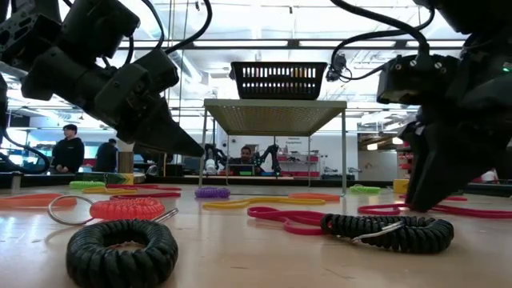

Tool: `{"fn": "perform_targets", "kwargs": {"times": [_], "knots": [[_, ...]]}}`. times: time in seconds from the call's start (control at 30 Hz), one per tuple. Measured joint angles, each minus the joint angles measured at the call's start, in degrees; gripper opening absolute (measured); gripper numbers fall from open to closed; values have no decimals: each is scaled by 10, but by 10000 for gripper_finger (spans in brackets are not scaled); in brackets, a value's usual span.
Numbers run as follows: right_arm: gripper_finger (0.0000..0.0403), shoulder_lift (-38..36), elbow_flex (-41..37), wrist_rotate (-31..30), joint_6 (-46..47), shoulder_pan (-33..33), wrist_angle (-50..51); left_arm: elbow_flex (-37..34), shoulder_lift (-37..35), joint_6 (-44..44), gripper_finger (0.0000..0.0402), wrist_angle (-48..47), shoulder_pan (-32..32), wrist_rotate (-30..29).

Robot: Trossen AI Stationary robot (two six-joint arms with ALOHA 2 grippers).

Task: Pick & Place Office Desk Supplies
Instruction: Put the red rubber band into the top black bin on the shelf

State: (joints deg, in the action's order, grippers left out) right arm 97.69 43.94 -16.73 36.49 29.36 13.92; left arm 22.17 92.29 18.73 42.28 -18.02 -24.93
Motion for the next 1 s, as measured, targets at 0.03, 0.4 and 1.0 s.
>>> {"fn": "perform_targets", "kwargs": {"times": [0.03, 0.4, 1.0], "knots": [[62, 0, 2, -2, -2, 0, 5, 0, 0, 1, 13, 0, 0, 6], [16, 5, 84, -29, -42, 0, 136, 0, 0, -2, 13, 0, -4, 10], [4, -78, 359, -34, -238, -57, 366, -1, 0, -30, 13, 14, 1, -16]]}}
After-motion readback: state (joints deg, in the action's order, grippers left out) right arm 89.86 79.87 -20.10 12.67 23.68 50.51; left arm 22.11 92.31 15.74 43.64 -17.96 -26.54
